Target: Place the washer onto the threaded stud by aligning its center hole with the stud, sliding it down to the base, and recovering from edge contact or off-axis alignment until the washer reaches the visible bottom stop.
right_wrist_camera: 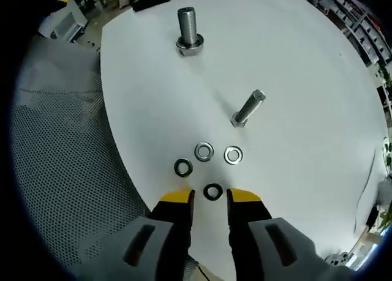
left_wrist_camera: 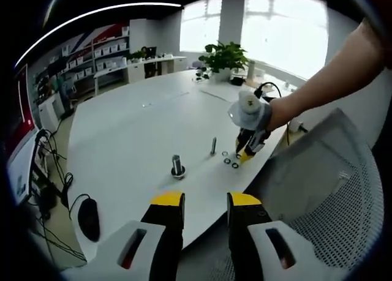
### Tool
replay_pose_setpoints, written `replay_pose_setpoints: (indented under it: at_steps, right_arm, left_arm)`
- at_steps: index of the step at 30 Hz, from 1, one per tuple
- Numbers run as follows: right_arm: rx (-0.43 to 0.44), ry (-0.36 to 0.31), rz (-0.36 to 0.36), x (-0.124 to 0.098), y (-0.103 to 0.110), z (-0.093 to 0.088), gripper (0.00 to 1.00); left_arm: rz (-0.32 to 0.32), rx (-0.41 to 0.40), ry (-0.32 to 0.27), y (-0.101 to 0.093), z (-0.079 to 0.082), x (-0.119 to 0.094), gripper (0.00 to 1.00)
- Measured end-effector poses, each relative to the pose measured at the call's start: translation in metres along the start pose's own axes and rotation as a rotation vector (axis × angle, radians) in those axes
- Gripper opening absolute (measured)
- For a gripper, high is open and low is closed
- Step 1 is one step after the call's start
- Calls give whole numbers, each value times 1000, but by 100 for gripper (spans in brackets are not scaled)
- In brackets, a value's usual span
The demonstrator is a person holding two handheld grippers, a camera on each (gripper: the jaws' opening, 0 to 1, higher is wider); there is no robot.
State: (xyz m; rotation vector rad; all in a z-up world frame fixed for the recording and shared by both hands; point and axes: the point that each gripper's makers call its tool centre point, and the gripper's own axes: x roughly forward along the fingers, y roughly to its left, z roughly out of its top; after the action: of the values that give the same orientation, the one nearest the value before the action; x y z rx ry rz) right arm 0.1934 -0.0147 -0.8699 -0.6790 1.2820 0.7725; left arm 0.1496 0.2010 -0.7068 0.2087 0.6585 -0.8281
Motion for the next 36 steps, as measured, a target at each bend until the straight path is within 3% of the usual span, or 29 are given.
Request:
replay_pose_setpoints:
  at_steps: [17,22,36]
  right_arm:
    - [-19,93,0,1,0,0,24]
    - [-24,87,-24,2,-2,0,16]
    - [-6,124,-38,2,-1,1,16]
  left_arm:
    - [0,0,-1,0,0,0,25]
    - [1,0,-6,1,1,0,25]
    - [2,-5,-14,2,2,-1,25]
